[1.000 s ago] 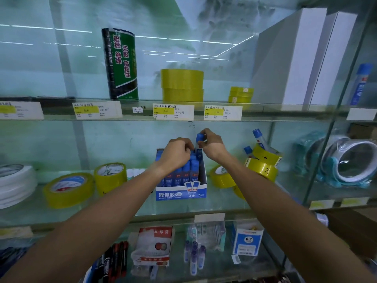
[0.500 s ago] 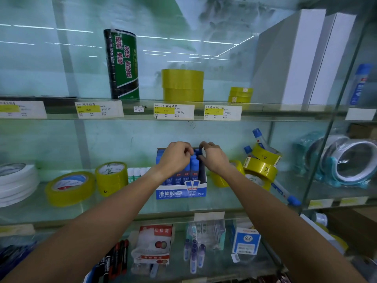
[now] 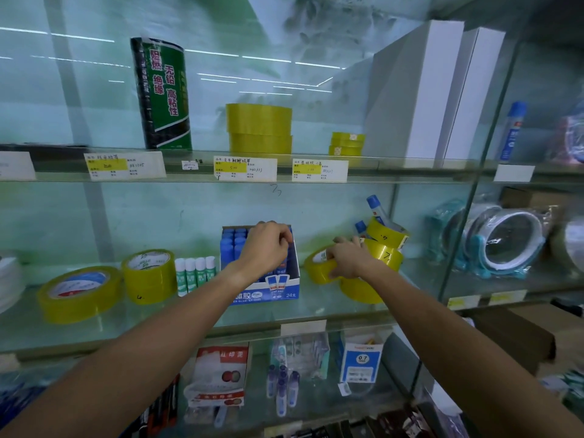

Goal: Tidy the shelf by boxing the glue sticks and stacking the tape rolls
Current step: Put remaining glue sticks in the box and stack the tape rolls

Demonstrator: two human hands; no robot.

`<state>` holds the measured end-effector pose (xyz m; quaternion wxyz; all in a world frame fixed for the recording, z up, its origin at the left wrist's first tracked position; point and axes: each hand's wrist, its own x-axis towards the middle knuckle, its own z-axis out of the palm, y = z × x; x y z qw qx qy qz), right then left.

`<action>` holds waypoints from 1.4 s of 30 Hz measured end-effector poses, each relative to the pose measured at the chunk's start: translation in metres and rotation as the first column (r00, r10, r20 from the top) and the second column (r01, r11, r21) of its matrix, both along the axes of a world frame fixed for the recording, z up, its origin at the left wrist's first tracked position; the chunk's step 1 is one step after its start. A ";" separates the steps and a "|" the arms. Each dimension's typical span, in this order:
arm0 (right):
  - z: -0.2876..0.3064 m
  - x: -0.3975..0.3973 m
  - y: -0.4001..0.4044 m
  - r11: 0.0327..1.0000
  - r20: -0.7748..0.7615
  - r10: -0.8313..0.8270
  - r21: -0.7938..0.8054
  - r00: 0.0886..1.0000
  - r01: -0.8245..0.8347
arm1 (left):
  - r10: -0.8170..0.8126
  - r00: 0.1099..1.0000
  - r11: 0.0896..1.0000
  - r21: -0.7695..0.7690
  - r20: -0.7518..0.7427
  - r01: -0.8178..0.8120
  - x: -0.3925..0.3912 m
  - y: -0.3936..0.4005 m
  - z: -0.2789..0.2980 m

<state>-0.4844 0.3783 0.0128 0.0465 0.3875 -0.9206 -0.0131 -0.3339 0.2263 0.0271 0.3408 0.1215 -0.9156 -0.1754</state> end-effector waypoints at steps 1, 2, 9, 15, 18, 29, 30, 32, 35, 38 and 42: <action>0.000 0.000 0.001 1.000 0.016 0.007 -0.028 1.000 -0.006 | -0.007 1.000 1.000 -0.006 -0.007 0.007 0.001 0.001 0.001; 0.001 -0.001 0.003 0.998 0.026 0.021 -0.059 0.999 -0.020 | -0.014 1.000 1.000 -0.006 -0.015 0.014 0.001 0.002 0.001; 0.034 0.012 0.014 0.916 0.042 0.115 -0.391 0.992 -0.089 | -0.045 0.998 0.998 0.048 -0.048 0.048 0.001 0.002 0.000; 0.065 0.055 0.006 0.793 0.057 0.197 -0.596 0.979 -0.125 | -0.202 0.972 0.954 0.201 -0.118 0.223 0.009 0.003 0.018; 0.071 0.079 -0.009 0.723 0.033 0.245 -0.673 0.969 -0.160 | -0.227 0.962 0.930 0.259 -0.152 0.261 0.024 -0.003 0.032; 0.079 0.152 -0.076 0.578 0.010 0.444 -0.768 0.896 -0.278 | -0.086 0.983 0.921 0.363 -0.162 0.141 0.116 -0.077 0.048; 0.080 0.155 -0.081 0.562 0.051 0.494 -0.781 0.868 -0.274 | -0.081 0.984 0.918 0.372 -0.162 0.137 0.127 -0.086 0.047; 0.080 0.162 -0.093 0.550 0.144 0.559 -0.801 0.817 -0.235 | -0.080 0.985 0.910 0.392 -0.155 0.136 0.147 -0.105 0.043; 0.078 0.177 -0.122 0.560 0.245 0.651 -0.794 0.719 -0.237 | -0.068 0.987 0.900 0.417 -0.148 0.125 0.180 -0.137 0.037; 0.077 0.200 -0.154 0.549 0.255 0.725 -0.775 0.640 -0.313 | -0.077 0.989 0.884 0.450 -0.126 0.126 0.210 -0.161 0.035; 0.072 0.229 -0.191 0.549 0.246 0.760 -0.739 0.602 -0.390 | -0.070 0.988 0.882 0.455 -0.135 0.124 0.244 -0.184 0.031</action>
